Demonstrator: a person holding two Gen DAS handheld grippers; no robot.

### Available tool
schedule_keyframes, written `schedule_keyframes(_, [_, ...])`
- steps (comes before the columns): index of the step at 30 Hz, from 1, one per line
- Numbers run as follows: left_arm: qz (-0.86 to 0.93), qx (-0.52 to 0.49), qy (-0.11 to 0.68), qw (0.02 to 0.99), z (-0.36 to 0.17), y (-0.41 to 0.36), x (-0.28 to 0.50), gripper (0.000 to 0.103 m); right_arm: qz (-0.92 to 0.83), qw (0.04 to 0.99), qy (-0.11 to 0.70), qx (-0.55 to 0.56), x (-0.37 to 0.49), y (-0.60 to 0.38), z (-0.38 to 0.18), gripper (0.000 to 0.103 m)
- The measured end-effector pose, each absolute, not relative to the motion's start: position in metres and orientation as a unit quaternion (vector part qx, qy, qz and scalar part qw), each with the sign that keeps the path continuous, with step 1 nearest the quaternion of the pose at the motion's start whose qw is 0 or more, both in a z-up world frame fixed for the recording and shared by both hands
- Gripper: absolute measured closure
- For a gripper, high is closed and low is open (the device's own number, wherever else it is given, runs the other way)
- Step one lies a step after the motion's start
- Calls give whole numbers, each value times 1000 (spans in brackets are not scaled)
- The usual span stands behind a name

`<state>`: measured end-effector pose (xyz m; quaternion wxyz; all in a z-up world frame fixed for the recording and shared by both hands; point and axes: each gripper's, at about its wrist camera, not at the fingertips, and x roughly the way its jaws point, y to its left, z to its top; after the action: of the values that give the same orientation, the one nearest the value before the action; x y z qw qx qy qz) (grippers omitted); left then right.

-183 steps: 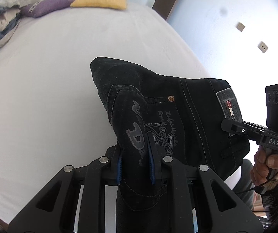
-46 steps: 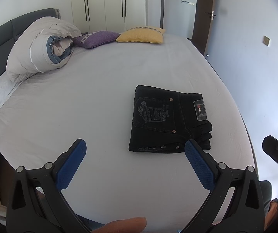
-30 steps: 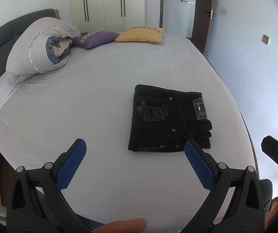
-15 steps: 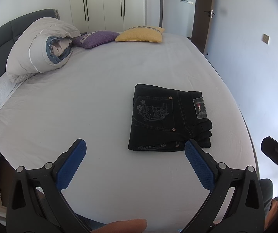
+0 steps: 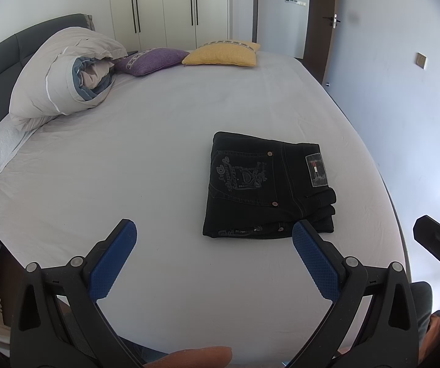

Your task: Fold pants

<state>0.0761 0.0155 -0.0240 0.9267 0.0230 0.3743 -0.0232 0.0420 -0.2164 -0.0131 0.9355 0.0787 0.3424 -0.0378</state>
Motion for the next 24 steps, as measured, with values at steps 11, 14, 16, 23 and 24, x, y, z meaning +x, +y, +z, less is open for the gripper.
schedule_keyframes(11, [-24, 23, 375, 927, -26, 16, 75, 0, -37, 935, 343, 78, 42, -217, -14, 0])
schedule_keyframes(14, [-24, 22, 375, 926, -26, 16, 75, 0, -38, 935, 343, 78, 42, -217, -13, 0])
schedule_keyframes(16, [-25, 21, 376, 926, -27, 17, 74, 0, -37, 935, 343, 78, 41, -217, -14, 0])
schedule_keyframes(23, [-28, 22, 377, 926, -30, 21, 73, 0, -37, 935, 344, 78, 39, -216, -16, 0])
schedule_keyframes(24, [-29, 23, 377, 926, -30, 21, 74, 0, -37, 935, 344, 78, 38, -215, -17, 0])
